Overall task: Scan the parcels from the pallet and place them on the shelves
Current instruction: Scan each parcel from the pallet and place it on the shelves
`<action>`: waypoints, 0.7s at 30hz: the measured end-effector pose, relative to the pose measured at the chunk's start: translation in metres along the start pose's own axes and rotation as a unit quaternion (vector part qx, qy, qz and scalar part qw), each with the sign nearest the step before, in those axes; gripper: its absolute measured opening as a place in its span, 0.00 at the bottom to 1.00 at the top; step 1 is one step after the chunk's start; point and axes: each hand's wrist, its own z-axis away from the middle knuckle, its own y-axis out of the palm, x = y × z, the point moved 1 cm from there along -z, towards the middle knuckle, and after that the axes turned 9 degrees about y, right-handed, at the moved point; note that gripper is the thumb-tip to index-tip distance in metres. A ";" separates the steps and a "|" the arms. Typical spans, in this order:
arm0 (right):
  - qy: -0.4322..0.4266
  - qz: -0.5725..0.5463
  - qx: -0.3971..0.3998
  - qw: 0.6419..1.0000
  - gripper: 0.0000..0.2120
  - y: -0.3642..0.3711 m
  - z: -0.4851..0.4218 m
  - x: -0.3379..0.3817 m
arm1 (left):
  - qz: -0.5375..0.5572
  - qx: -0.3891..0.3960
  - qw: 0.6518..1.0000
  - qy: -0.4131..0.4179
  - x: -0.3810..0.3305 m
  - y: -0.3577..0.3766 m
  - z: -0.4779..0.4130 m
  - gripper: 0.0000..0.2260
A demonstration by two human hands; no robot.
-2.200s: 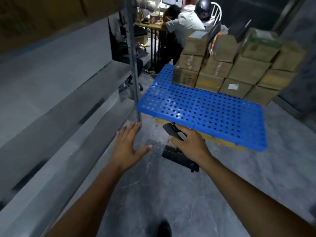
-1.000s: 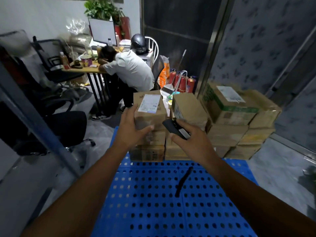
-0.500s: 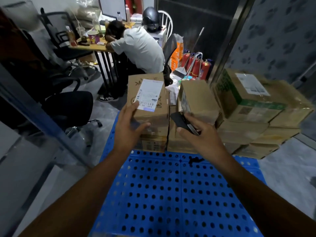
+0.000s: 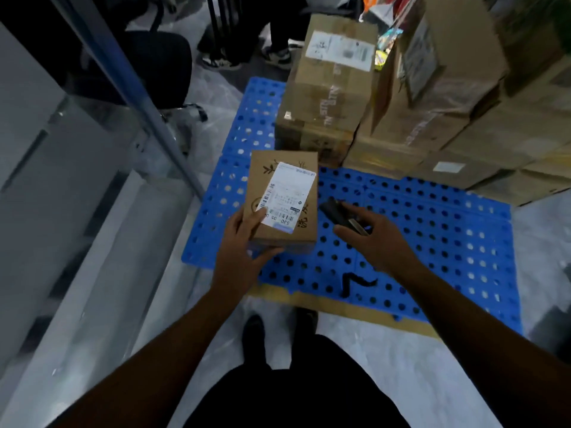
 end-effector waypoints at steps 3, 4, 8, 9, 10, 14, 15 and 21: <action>0.013 0.038 0.003 0.999 0.30 0.016 0.011 -0.010 | -0.017 0.047 0.999 -0.018 0.026 0.012 0.017 0.35; 0.004 0.059 0.003 0.998 0.30 0.018 0.015 -0.010 | -0.015 0.052 0.998 -0.018 0.032 0.016 0.021 0.36; -0.023 0.234 0.034 0.971 0.32 0.013 0.028 0.000 | 0.031 0.049 0.998 -0.030 0.042 0.028 0.031 0.46; -0.026 0.296 0.036 0.954 0.32 0.011 0.030 0.004 | 0.044 0.047 0.997 -0.036 0.043 0.030 0.032 0.48; -0.036 0.347 0.034 0.936 0.33 0.008 0.032 0.009 | 0.053 0.044 0.997 -0.039 0.043 0.031 0.032 0.49; -0.073 0.475 0.019 0.877 0.33 -0.003 0.040 0.030 | 0.055 0.017 0.998 -0.029 0.041 0.035 0.031 0.47; -0.074 0.497 0.014 0.865 0.33 -0.006 0.041 0.035 | 0.057 0.015 0.998 -0.030 0.041 0.035 0.031 0.47; -0.070 0.554 0.021 0.829 0.31 -0.013 0.053 0.048 | 0.080 0.033 0.996 -0.023 0.045 0.039 0.029 0.47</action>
